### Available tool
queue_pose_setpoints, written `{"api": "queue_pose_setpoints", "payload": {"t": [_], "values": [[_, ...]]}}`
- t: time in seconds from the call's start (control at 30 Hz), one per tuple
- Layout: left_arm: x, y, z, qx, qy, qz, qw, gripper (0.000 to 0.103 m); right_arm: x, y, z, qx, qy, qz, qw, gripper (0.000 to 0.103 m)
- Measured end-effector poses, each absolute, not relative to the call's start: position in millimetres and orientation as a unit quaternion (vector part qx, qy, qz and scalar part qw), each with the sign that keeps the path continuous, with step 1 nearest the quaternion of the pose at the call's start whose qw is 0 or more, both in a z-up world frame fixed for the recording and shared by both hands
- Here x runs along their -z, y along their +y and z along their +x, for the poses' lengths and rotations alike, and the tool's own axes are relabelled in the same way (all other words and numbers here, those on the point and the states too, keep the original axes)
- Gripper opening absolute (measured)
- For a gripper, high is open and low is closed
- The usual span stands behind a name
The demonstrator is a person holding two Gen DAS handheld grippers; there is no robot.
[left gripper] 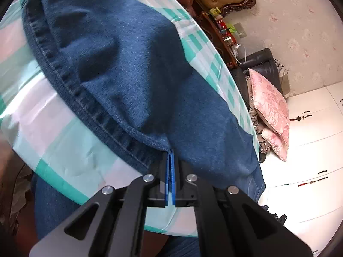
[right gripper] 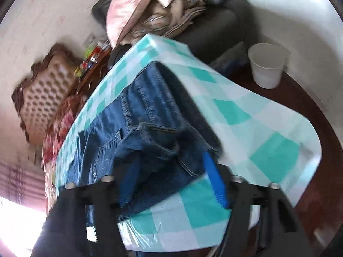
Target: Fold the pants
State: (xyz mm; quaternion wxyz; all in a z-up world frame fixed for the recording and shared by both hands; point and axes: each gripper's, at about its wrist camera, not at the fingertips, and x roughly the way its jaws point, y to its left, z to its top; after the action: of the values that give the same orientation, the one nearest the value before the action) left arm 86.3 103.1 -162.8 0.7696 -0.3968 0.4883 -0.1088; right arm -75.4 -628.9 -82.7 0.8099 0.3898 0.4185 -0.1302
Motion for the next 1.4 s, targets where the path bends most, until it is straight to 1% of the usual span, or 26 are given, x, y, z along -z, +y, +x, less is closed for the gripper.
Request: {"api": "queue_pose_setpoints", "payload": {"t": [0.1,0.3,0.43,0.5,0.53,0.57,0.6,0.63,0.67,0.73,0.77,0.8,0.83,0.87,0.9,1.0,1.1,1.2,1.33,1.4], "values": [[169,110,80,0.11,0.488,-0.401,0.767,0.001,84,-632,-98,0.139,0.394,0.437,0.797,0.063],[171,115,83,0.112,0.487,-0.413,0.761,0.001,79,-620,-101,0.12,0.369,0.47,0.793,0.063],[175,114,85,0.114,0.487,-0.414,0.761,0.001,89,-613,-85,0.122,0.393,0.465,0.784,0.063],[175,116,84,0.115,0.486,-0.416,0.76,0.001,89,-611,-84,0.121,0.388,0.47,0.783,0.058],[175,116,84,0.116,0.486,-0.415,0.761,0.001,87,-608,-81,0.122,0.39,0.464,0.786,0.05],[175,116,86,0.117,0.488,-0.412,0.76,0.001,87,-607,-76,0.124,0.395,0.459,0.786,0.034],[176,115,91,0.119,0.494,-0.409,0.758,0.001,87,-607,-69,0.13,0.405,0.452,0.784,0.021],[174,115,96,0.121,0.499,-0.408,0.755,0.001,87,-610,-61,0.134,0.413,0.445,0.783,0.014],[171,115,103,0.125,0.5,-0.408,0.754,0.001,80,-612,-47,0.128,0.417,0.436,0.787,0.012],[150,116,121,0.131,0.488,-0.403,0.763,0.001,49,-610,-16,0.108,0.409,0.403,0.812,0.012],[132,118,126,0.136,0.469,-0.405,0.773,0.001,33,-607,-8,0.092,0.393,0.392,0.827,0.011],[117,118,125,0.14,0.452,-0.4,0.785,0.001,-9,-596,-1,0.051,0.342,0.36,0.867,0.011],[97,117,117,0.137,0.43,-0.388,0.804,0.001,-30,-588,-4,0.039,0.315,0.332,0.888,0.01],[91,117,109,0.135,0.423,-0.387,0.808,0.001,-40,-584,-11,0.045,0.3,0.307,0.902,0.01],[97,119,97,0.136,0.432,-0.396,0.799,0.001,-31,-589,-14,0.052,0.308,0.316,0.896,0.01],[145,119,76,0.136,0.48,-0.412,0.762,0.001,62,-623,-35,0.111,0.408,0.397,0.815,0.01],[169,116,66,0.124,0.498,-0.408,0.755,0.001,93,-622,-53,0.134,0.435,0.388,0.802,0.01],[179,118,65,0.122,0.495,-0.416,0.753,0.001,95,-618,-60,0.14,0.431,0.39,0.802,0.01],[175,119,60,0.128,0.484,-0.417,0.759,0.001,69,-607,-61,0.148,0.413,0.358,0.824,0.01],[179,118,60,0.128,0.486,-0.416,0.757,0.001,72,-605,-57,0.166,0.428,0.332,0.824,0.009]]}}
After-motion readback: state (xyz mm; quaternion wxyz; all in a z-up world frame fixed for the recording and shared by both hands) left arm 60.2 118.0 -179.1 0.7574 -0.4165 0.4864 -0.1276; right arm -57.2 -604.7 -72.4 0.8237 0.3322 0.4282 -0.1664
